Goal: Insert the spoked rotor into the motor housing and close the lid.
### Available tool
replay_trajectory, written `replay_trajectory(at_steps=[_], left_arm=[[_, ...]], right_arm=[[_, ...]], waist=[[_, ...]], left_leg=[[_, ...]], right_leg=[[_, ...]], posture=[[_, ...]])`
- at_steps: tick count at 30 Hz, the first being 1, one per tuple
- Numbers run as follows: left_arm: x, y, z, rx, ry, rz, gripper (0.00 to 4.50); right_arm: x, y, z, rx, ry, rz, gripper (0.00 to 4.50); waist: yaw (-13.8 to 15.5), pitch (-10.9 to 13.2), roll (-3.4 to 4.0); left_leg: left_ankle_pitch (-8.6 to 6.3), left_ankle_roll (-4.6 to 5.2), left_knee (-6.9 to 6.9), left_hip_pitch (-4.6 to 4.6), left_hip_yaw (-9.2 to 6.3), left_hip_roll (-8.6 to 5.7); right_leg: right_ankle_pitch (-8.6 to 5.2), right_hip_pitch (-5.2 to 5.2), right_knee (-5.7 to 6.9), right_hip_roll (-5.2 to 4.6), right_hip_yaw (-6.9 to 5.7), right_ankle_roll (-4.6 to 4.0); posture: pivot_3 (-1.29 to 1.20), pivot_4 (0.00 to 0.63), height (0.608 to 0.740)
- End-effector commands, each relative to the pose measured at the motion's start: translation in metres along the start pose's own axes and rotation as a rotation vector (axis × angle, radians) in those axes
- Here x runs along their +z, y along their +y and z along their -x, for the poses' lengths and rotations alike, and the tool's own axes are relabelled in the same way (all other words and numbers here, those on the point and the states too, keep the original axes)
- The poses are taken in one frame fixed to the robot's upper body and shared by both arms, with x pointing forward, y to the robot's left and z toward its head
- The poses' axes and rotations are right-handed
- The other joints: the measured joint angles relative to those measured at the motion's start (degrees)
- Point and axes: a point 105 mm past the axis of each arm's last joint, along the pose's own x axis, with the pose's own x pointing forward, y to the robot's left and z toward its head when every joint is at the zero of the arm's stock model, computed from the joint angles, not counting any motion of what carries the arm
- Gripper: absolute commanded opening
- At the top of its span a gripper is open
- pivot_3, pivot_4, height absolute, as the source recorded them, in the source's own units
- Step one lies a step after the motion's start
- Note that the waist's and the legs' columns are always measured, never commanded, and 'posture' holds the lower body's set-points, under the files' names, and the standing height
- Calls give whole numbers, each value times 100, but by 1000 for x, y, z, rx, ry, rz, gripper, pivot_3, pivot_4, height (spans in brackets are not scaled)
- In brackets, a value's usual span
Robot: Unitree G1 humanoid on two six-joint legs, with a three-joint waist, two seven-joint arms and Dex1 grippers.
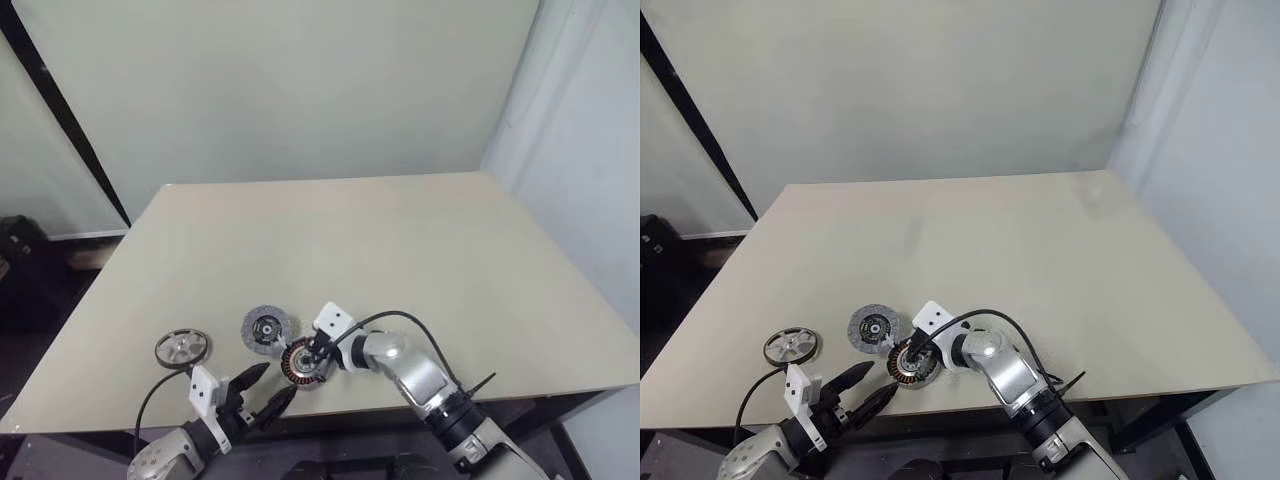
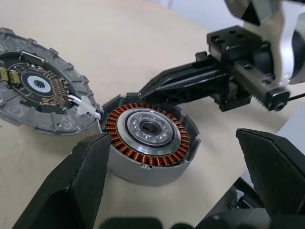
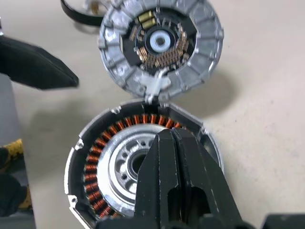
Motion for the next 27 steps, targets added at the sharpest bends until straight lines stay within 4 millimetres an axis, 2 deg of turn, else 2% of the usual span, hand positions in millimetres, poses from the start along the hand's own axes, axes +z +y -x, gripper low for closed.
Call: replay_trajectory(at_steps=[1,5,10,14,27], left_arm=[[7,-1,-2,-14,-17,-35,4500],[7,-1,-2,-15,-16,-35,4500],[8,-2,-3,-15,-17,-37,4500],[8,-1,-2,-13,-16,-39,4500],[11,2,-1,20,-45,-17,4500]], right_arm=[[13,4,4,25,-40,18,17],[6,10,4,51,-18,10,17],[-16,18,0,77,59,11,17],[-23,17,-1,65,79,17,17],[21,6,4,21,-69,57,17]], waist=[[-2,0,0],[-5,0,0],[-6,0,0],[-6,-1,1],[-6,-1,1]], left_leg=[[0,0,0,0,0,0],[0,0,-1,0,0,0],[0,0,0,-1,1,1],[0,0,0,0,1,4],[0,0,0,0,0,4]], right_leg=[[0,0,0,0,0,0],[0,0,0,-1,0,1],[-2,1,0,-1,0,-3],[-2,1,0,-1,0,-4],[1,0,0,-1,0,1]], posture=[[0,0,740],[0,0,740],[0,0,740],[0,0,740],[0,0,740]])
